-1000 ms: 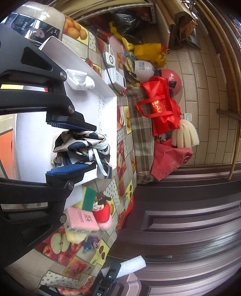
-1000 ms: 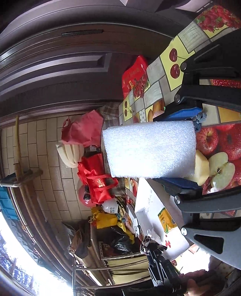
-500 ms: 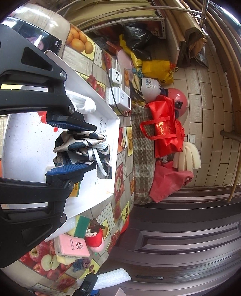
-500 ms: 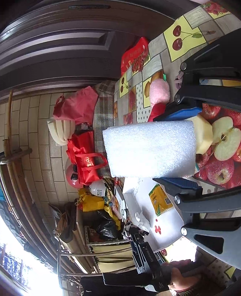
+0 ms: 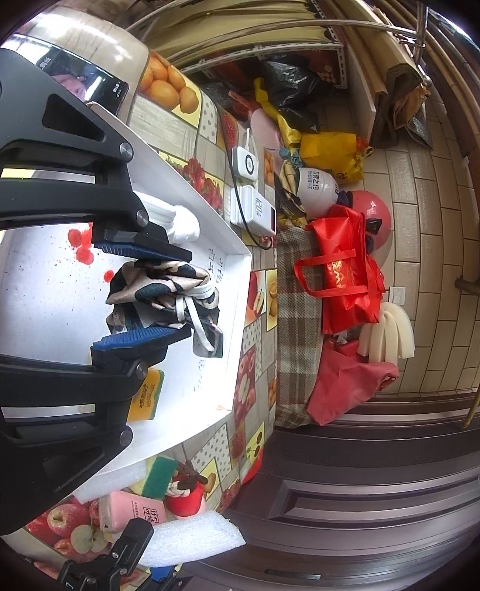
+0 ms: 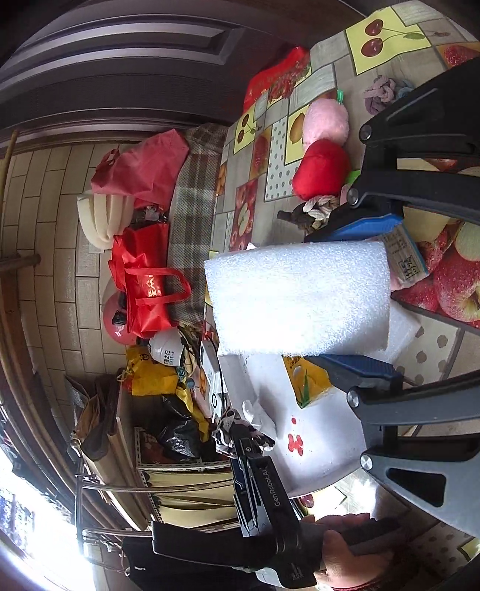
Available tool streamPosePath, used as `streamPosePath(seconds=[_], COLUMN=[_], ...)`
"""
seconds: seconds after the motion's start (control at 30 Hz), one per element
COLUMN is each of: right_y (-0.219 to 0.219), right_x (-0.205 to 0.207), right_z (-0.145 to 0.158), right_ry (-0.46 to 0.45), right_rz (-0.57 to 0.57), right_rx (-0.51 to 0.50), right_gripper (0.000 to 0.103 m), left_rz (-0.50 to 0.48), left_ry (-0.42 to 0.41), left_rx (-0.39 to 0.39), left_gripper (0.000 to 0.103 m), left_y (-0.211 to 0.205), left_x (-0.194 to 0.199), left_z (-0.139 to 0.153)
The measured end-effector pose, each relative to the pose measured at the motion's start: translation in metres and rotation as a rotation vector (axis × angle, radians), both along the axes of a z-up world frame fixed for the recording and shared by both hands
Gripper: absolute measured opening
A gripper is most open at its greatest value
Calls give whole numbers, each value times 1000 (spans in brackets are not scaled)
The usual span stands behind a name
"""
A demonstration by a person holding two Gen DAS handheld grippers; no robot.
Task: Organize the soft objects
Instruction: 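Carry the foam block and scarf into the white tray and open both tools, then withdraw both tools from the tray back toward the pile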
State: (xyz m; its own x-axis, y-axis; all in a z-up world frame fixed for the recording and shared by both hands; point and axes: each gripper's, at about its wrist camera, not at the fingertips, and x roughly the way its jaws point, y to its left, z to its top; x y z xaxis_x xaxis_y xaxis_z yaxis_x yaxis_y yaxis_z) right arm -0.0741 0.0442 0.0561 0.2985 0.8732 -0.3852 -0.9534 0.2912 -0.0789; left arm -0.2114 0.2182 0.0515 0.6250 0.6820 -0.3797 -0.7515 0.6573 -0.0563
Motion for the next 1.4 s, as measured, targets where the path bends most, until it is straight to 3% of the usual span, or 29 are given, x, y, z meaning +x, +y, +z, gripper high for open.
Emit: streamPosePath(seconds=[0.33,0.53,0.83,1.1,1.2,1.23,1.27,1.3,1.33,1.37,1.4], right_y=[42,73,111,130,134,134,133,133,132,131,131], right_x=[-31,-30,-1,-1,1,1,1,0,-1,-3,-5], right_z=[-3,-5,-11,-14,-15,-15,-15,-14,-14,-13,-12], right_ry=[-63,-82,23,15,13,11,8,0,-10,-21,-33], right_rz=[103,109,57,39,35,33,31,25,21,23,24], right_rx=[-35,-59,-137,-170,-189,-190,-190,-187,-182,-178,-175], right_gripper=[53,53,53,54,56,66,83,87,88,90,92], left_rz=[10,28,38,100,133,141,149,156,156,158,160], left_ry=[-12,-13,49,50,44,41,38,35,30,27,24], left_rx=[-41,-81,-34,-84,-93,-92,-88,-84,-82,-81,-82], left_gripper=[33,33,33,34,40,47,61,70,90,103,103], left_y=[10,20,24,36,39,38,38,37,37,37,37], left_x=[-2,-2,11,7,4,3,2,1,0,-1,-2], left_z=[-2,-4,-4,-8,-8,-8,-8,-7,-7,-7,-6])
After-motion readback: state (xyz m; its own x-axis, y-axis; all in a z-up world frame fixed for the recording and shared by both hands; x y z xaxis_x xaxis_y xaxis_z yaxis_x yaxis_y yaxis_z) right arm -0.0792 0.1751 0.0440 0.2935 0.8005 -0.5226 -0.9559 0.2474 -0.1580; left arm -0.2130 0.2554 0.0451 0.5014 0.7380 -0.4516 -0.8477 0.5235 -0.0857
